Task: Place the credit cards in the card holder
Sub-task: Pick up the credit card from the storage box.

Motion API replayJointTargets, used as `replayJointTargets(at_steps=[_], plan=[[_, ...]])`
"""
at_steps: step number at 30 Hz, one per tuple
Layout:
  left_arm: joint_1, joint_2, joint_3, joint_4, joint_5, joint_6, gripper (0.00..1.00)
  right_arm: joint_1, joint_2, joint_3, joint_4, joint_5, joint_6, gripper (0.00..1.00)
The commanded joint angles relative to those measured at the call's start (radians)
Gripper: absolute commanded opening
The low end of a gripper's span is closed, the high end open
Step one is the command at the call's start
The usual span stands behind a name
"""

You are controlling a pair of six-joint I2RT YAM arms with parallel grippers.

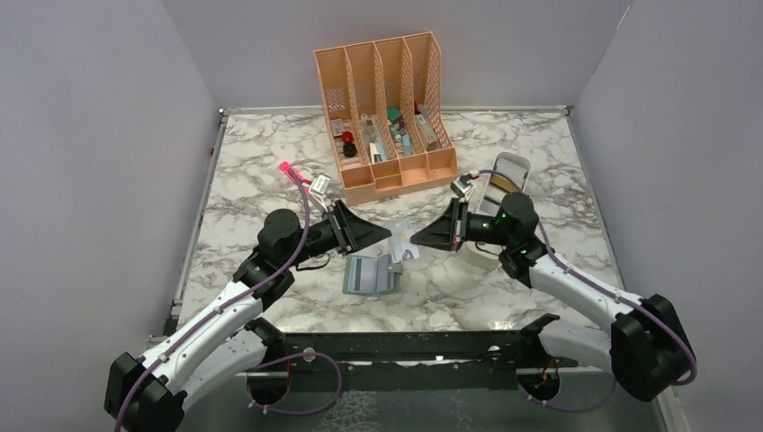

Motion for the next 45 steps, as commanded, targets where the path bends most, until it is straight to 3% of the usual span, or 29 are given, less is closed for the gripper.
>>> replayJointTargets(at_steps=[1,5,17,26,30,31,33,35,39,45], plan=[[0.003,-0.001,-0.02,0.058,0.039,-0.052,0.5,0.115,0.07,-0.032,0.297,0.035,0.123,0.01],[0.003,-0.026,-0.041,0.053,0.03,-0.059,0.47,0.152,0.105,-0.062,0.406,0.081,0.159,0.01],[0.004,-0.046,-0.069,0.063,0.041,-0.087,0.43,0.158,0.097,-0.08,0.401,0.142,0.153,0.01],[0.004,-0.03,-0.065,0.069,0.046,-0.086,0.21,0.158,0.114,-0.09,0.397,0.167,0.157,0.01],[0.004,-0.024,-0.06,0.053,0.034,-0.08,0.0,0.158,0.13,-0.092,0.398,0.161,0.15,0.01],[0.004,-0.023,-0.055,0.031,0.024,-0.07,0.0,0.158,0.132,-0.092,0.396,0.161,0.14,0.01],[0.003,-0.021,-0.036,-0.051,0.001,-0.035,0.0,0.158,0.126,-0.09,0.355,0.168,0.106,0.05],[0.004,-0.022,-0.01,-0.14,-0.03,0.013,0.0,0.158,0.107,-0.083,0.272,0.184,0.054,0.16],[0.003,-0.014,0.043,-0.296,-0.086,0.106,0.0,0.158,0.024,-0.045,-0.005,0.265,-0.106,0.34],[0.003,0.02,0.059,-0.442,-0.151,0.216,0.0,0.157,-0.063,-0.007,-0.291,0.383,-0.265,0.4]])
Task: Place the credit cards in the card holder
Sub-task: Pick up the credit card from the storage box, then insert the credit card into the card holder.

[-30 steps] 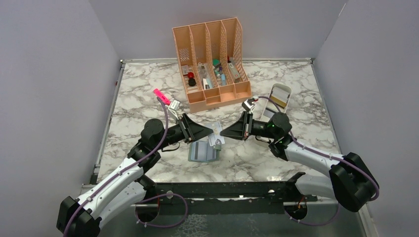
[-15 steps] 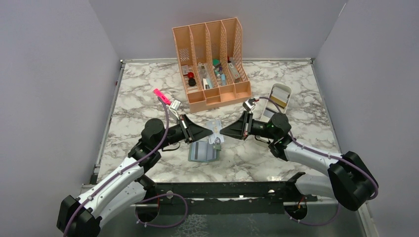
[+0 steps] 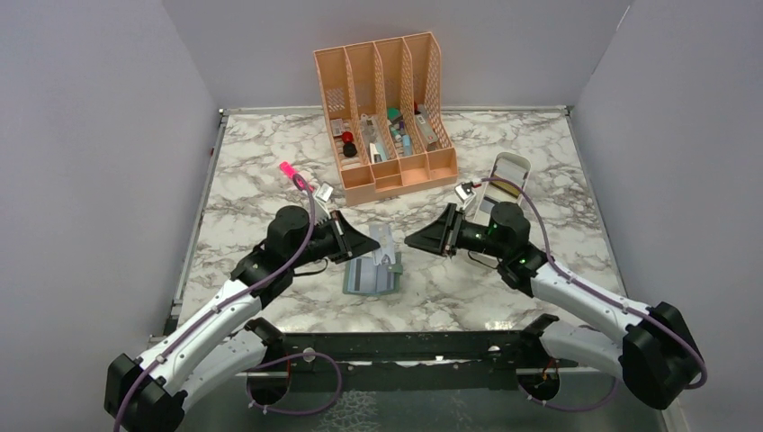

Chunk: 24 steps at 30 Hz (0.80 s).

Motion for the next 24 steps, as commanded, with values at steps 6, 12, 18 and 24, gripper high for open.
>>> replayJointTargets(at_steps=[6,12,18,24], plan=[[0.018,0.069,0.005,-0.247,-0.138,0.184,0.0,0.036,-0.033,0.082,-0.359,0.165,-0.222,0.43],[0.056,0.081,-0.055,-0.267,-0.154,0.2,0.0,0.128,0.04,0.134,-0.402,0.28,-0.265,0.42],[0.07,0.091,-0.102,-0.247,-0.13,0.19,0.0,0.236,0.171,0.193,-0.416,0.373,-0.292,0.4],[0.07,0.085,-0.142,-0.205,-0.117,0.175,0.0,0.276,0.287,0.253,-0.43,0.413,-0.322,0.38]])
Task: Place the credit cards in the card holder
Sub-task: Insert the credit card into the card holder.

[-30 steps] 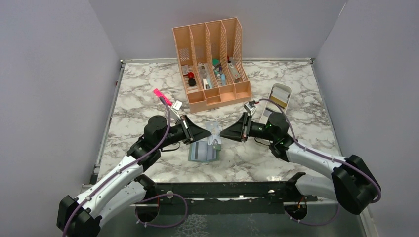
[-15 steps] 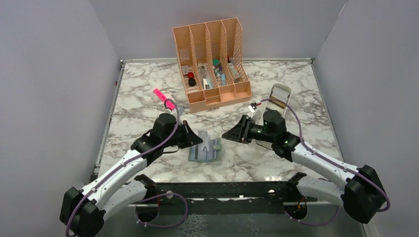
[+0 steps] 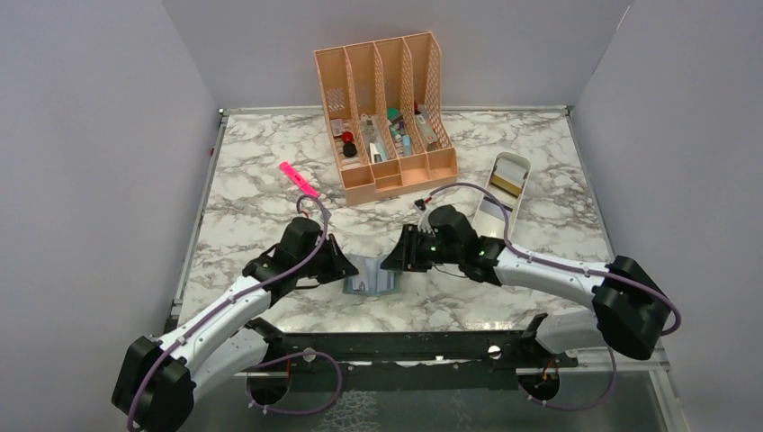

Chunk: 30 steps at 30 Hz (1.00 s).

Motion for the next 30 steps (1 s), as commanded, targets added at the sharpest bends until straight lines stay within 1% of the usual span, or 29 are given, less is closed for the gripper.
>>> replayJointTargets(at_steps=[1,5,10,16,24,30], plan=[[0.004,-0.008,-0.038,0.055,0.006,-0.002,0.0,0.02,0.066,0.059,-0.023,0.083,-0.046,0.38],[0.003,-0.004,-0.063,0.079,0.014,-0.012,0.0,0.023,0.115,0.083,-0.045,0.109,-0.073,0.36],[0.003,0.006,-0.064,0.08,0.0,0.0,0.0,0.023,0.168,0.109,-0.074,0.139,-0.107,0.35],[0.003,0.041,-0.059,0.115,0.024,0.001,0.0,0.023,0.234,0.131,-0.115,0.157,-0.142,0.32],[0.003,0.035,-0.053,0.107,0.023,0.006,0.0,0.023,0.284,0.139,-0.171,0.236,-0.186,0.31],[0.003,0.045,-0.041,0.099,0.033,0.018,0.0,0.023,0.294,0.129,-0.173,0.27,-0.209,0.29]])
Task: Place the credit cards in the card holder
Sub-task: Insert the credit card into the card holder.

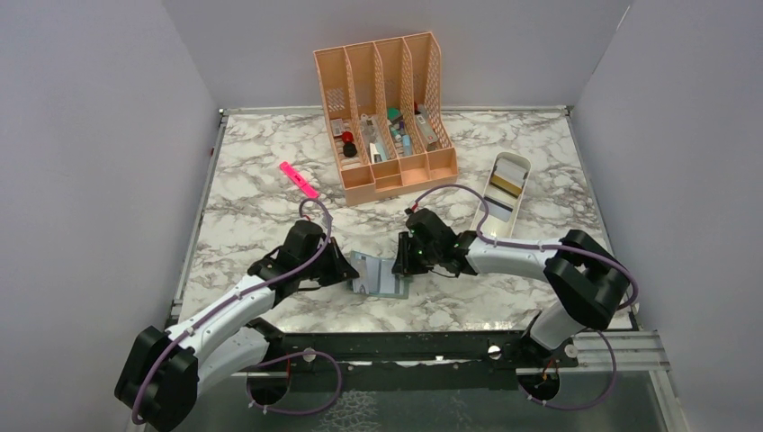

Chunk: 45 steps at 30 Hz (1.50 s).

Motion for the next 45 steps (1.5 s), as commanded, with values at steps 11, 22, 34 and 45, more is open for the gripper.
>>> replayJointTargets(at_steps=[11,22,34,45], plan=[[0.003,0.032,0.068,-0.033,0.034,0.059,0.0,0.006,0.019,0.028,-0.04,0.103,-0.088,0.26],[0.006,0.101,0.103,0.002,0.101,0.073,0.0,0.006,0.034,0.013,-0.022,0.116,-0.092,0.23],[0.007,0.185,0.052,0.149,0.141,0.069,0.0,0.006,0.023,-0.015,-0.002,0.103,-0.092,0.22],[0.009,0.234,0.016,0.221,0.135,0.067,0.0,0.006,0.018,-0.022,-0.001,0.11,-0.1,0.2]])
